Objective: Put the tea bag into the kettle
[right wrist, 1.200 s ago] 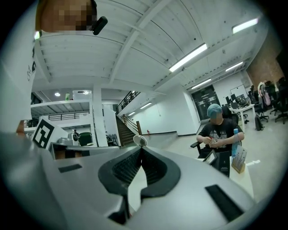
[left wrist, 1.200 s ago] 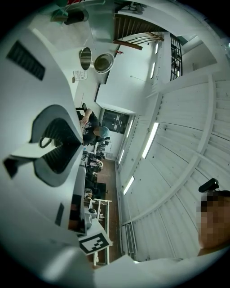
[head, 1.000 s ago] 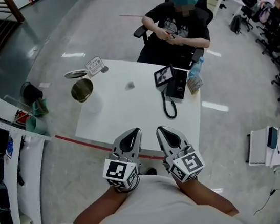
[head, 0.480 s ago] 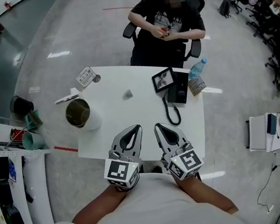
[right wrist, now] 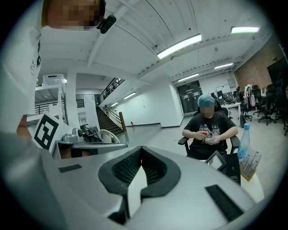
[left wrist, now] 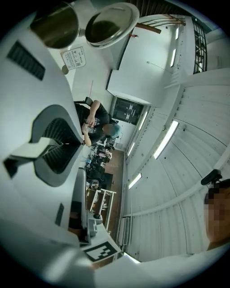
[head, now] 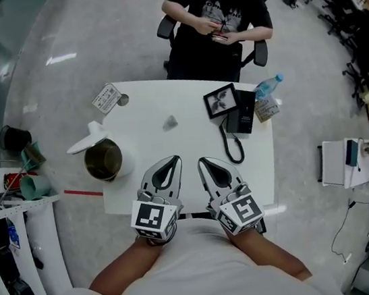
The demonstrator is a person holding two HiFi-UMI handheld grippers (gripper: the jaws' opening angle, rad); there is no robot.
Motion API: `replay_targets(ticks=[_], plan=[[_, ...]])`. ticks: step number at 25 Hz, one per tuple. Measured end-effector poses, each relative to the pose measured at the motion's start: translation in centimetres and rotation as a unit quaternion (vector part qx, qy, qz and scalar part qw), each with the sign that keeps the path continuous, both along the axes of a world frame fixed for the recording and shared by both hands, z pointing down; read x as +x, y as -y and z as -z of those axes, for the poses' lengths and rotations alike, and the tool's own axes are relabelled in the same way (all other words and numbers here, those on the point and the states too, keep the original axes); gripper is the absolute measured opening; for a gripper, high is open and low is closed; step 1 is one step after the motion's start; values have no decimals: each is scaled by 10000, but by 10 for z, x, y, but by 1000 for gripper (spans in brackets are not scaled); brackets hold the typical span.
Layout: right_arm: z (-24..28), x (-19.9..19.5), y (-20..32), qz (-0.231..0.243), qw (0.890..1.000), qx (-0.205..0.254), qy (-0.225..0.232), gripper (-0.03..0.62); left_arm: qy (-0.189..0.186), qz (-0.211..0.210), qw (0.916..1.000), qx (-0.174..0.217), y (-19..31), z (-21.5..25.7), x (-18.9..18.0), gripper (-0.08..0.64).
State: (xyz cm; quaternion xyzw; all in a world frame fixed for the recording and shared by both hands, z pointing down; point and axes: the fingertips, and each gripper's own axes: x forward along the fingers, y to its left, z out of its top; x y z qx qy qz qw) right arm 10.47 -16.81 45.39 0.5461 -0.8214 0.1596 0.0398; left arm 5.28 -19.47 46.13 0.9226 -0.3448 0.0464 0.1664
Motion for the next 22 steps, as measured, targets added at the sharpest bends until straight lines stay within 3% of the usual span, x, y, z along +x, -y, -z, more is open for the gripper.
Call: replay_targets(ticks=[8, 12, 17, 22], plan=[[-9, -1, 40, 599, 9972, -160, -412, 11, 90, 357, 9991, -224, 36, -11, 0, 9], [-27, 0, 68, 888, 9936, -205, -667, 12, 353, 415, 9983, -226, 55, -37, 7, 9], [-68, -4, 98, 1230, 9875, -626, -765, 15, 533, 610, 9956, -476, 78, -72, 5, 9], [-123, -12, 117, 1497, 9782, -1160, -854, 103, 761, 678, 9920, -742, 98, -115, 2, 9]])
